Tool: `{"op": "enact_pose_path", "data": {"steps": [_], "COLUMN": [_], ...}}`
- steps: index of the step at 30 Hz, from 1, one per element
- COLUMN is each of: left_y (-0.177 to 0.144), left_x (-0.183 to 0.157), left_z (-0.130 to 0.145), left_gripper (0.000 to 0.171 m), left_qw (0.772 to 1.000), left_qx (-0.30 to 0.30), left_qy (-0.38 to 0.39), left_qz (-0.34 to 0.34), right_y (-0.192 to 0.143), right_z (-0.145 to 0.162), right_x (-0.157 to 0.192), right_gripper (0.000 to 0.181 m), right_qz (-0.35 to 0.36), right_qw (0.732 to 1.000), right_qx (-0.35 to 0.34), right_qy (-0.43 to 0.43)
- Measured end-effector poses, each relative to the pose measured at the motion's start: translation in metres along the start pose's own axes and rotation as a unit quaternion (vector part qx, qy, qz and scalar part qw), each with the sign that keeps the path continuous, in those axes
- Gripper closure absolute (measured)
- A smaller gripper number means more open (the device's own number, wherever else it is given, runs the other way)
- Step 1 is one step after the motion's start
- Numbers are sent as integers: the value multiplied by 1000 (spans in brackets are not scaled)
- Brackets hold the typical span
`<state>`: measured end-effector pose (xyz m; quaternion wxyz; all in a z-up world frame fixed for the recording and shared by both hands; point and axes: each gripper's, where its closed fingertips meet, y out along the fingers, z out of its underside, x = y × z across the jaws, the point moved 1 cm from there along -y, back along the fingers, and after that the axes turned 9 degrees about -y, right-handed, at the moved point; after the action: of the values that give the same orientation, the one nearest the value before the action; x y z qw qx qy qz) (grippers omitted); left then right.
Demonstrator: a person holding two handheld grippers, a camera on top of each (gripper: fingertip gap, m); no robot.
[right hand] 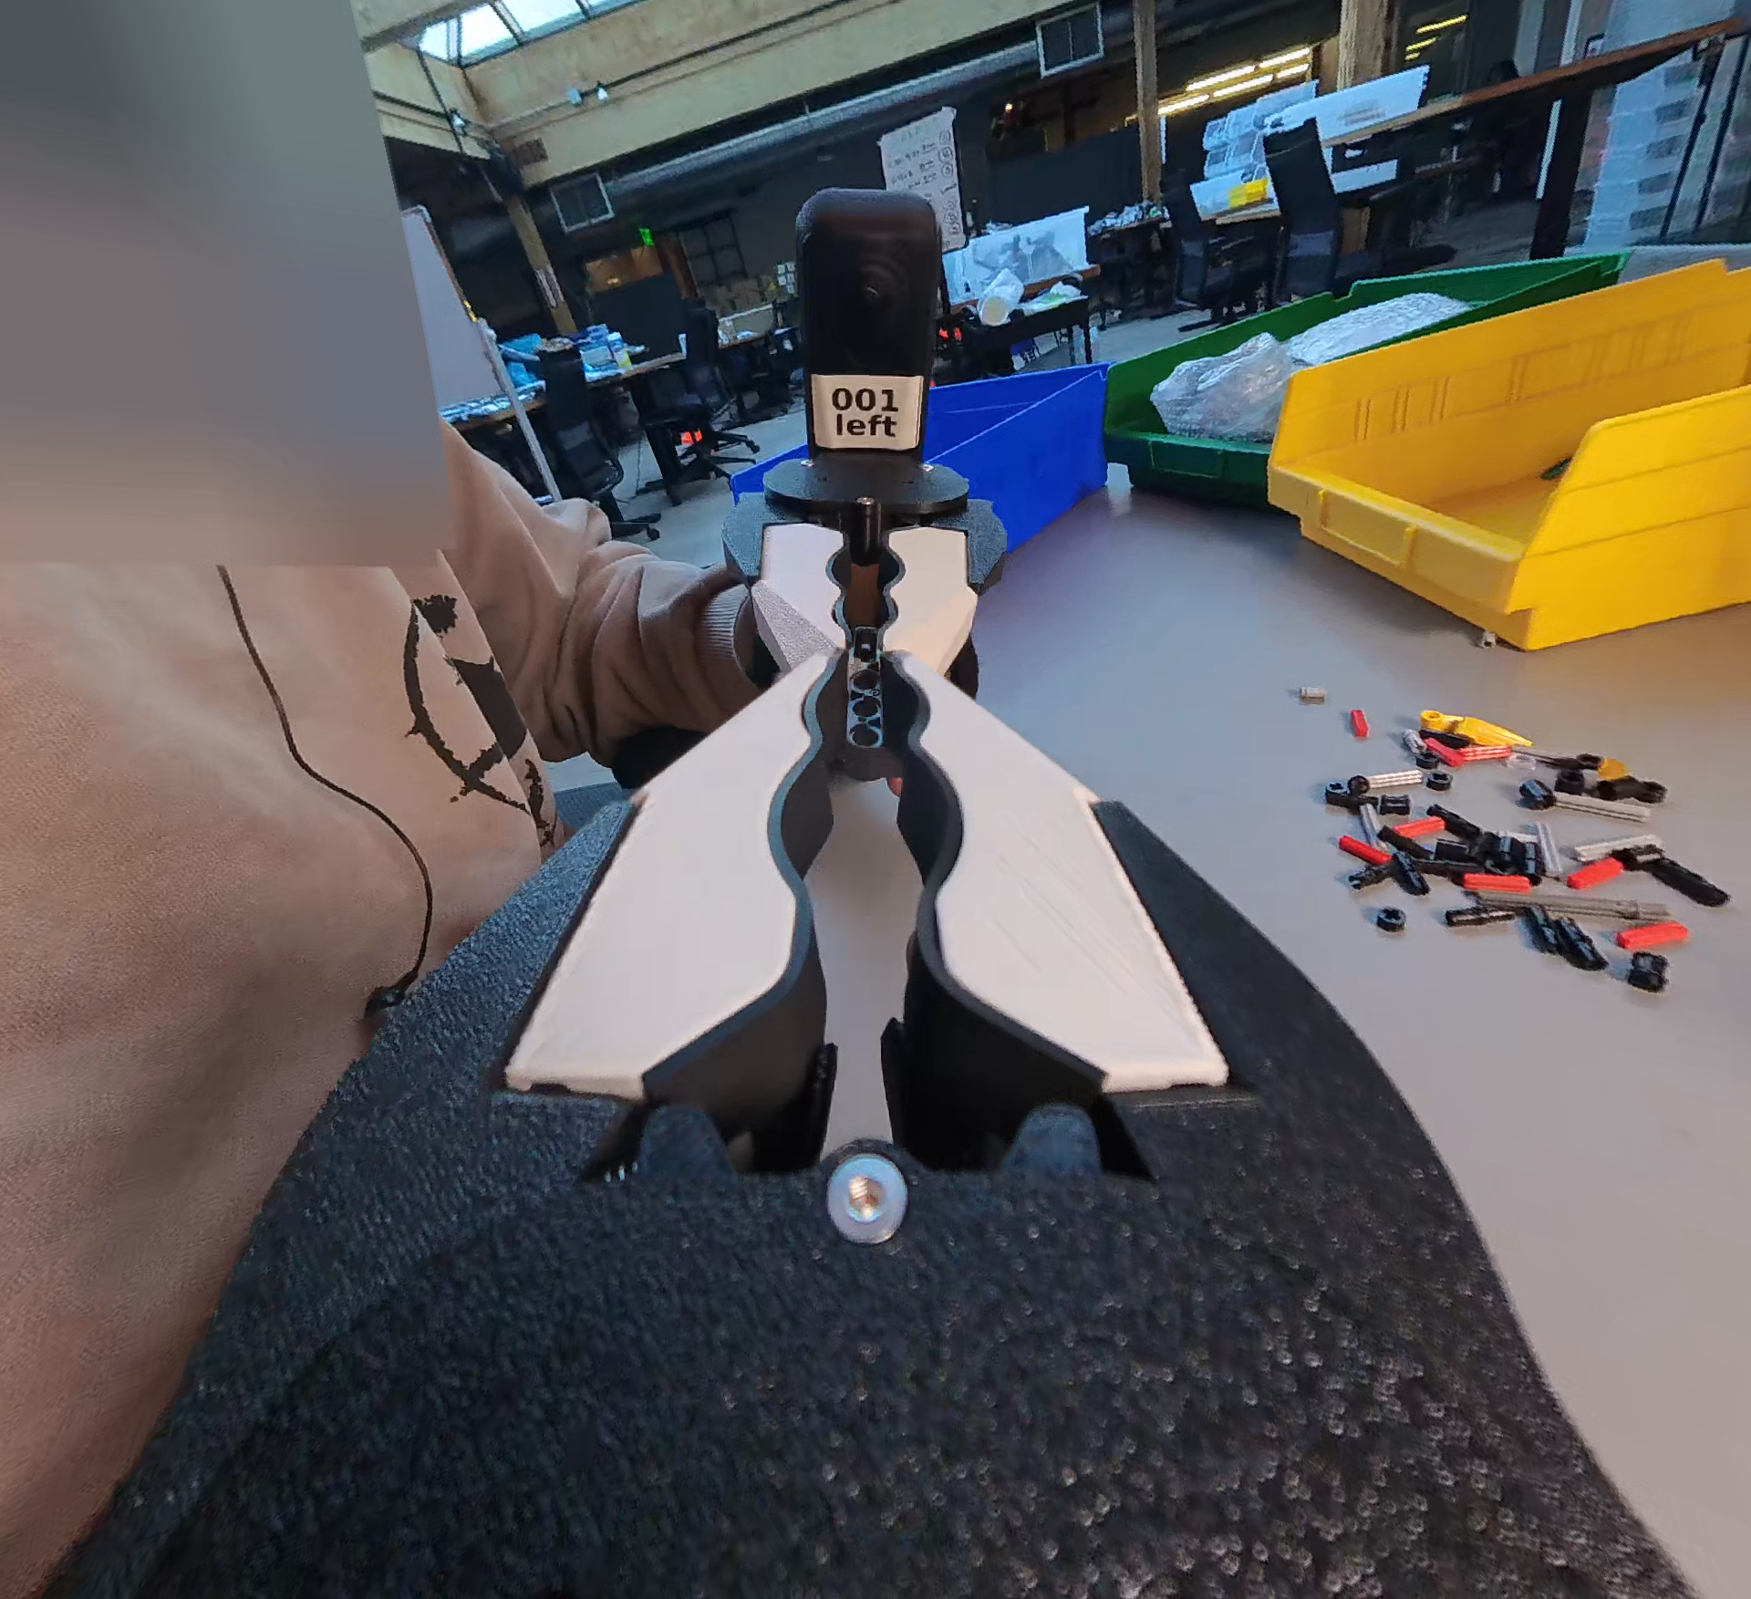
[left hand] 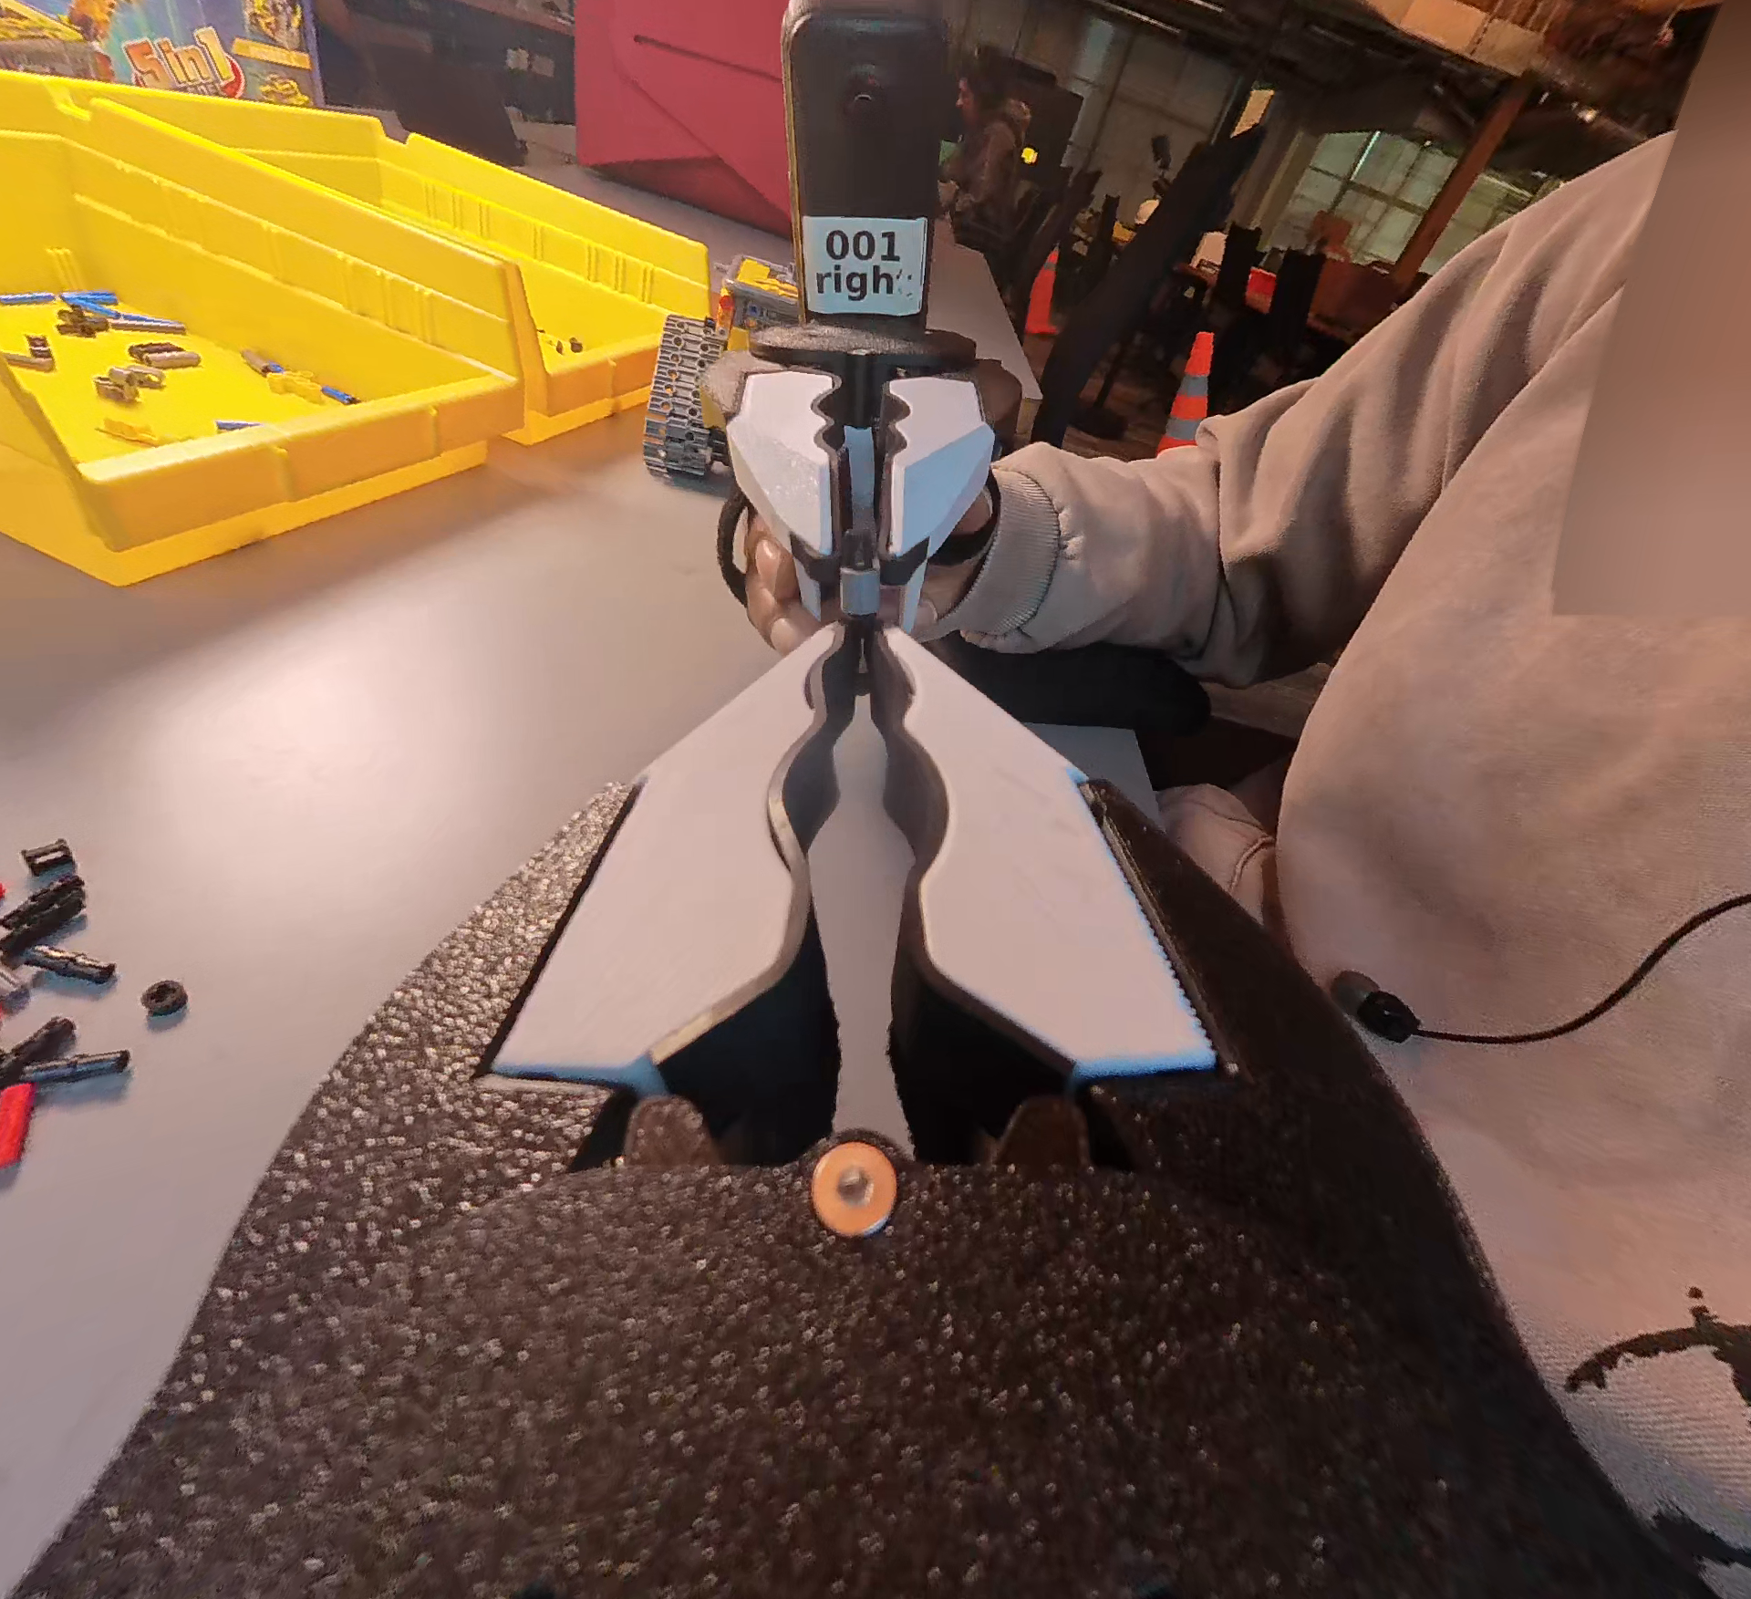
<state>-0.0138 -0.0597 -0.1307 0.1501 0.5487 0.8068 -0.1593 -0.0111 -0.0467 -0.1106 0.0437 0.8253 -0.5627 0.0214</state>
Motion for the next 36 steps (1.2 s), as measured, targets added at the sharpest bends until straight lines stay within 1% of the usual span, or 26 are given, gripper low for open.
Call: {"op": "enact_pose_path", "data": {"steps": [5, 8, 10, 12, 13, 14, 16, 18, 19, 21, 23, 25, 27, 28, 30, 31, 32, 33, 35, 36], "left_y": [-2, -5, -9, -13, -15, -18, -25, -27, -27, -27, -25, -21, -18, -16, -16, -16, -18, -20, -24, -24], "left_x": [3, 11, 13, 14, 13, 11, 11, 14, 15, 17, 20, 18, 17, 16, 13, 12, 11, 8, 6, 7], "left_z": [-1, 0, -5, -9, -12, -16, -23, -19, -17, -13, -9, -5, -2, 0, 0, -1, -4, -9, -16, -17], "left_gripper": [168, 168, 168, 167, 167, 167, 168, 167, 167, 167, 167, 167, 167, 167, 167, 166, 161, 152, 132, 125], "left_qw": [1000, 999, 999, 999, 999, 999, 998, 999, 999, 999, 999, 999, 999, 999, 1000, 1000, 1000, 999, 998, 998], "left_qx": [8, 13, 6, -5, -13, -27, -50, -42, -42, -32, -15, -6, 1, 5, 3, -2, -15, -32, -62, -66], "left_qy": [0, -30, -41, -31, -27, -25, -29, -25, -21, -15, 2, 11, 12, 13, 14, 15, 17, 18, 16, 17], "left_qz": [0, -10, -6, -13, -11, -7, -3, -14, -16, -25, -42, -40, -37, -35, -25, -22, -16, -6, 7, 7], "right_y": [1, 2, 3, 2, 1, 0, 0, 1, 2, 1, 0, 2, 7, 9, 10, 10, 9, 8, 4, 2], "right_z": [1, 10, 11, 13, 15, 17, 19, 12, 12, 12, 15, 20, 26, 29, 32, 31, 29, 24, 11, 4], "right_x": [-1, -9, -12, -14, -13, -12, -14, -10, -10, -13, -18, -17, -13, -11, -10, -9, -8, -7, -5, -4], "right_gripper": [178, 176, 176, 176, 176, 181, 181, 181, 181, 181, 162, 157, 157, 161, 175, 175, 175, 175, 175, 176], "right_qz": [3, 4, 12, 9, 5, 2, 14, 4, 5, 20, 46, 57, 62, 63, 70, 70, 67, 64, 57, 54], "right_qw": [1000, 999, 999, 999, 999, 999, 999, 999, 999, 999, 999, 997, 993, 991, 986, 985, 986, 987, 992, 994], "right_qx": [-1, 21, 14, 8, 6, 7, 4, -17, -14, -7, 12, 40, 65, 78, 93, 92, 86, 73, 30, 6], "right_qy": [4, 25, 29, 49, 53, 52, 44, 47, 44, 24, 0, -36, -73, -90, -119, -127, -127, -124, -105, -91]}}
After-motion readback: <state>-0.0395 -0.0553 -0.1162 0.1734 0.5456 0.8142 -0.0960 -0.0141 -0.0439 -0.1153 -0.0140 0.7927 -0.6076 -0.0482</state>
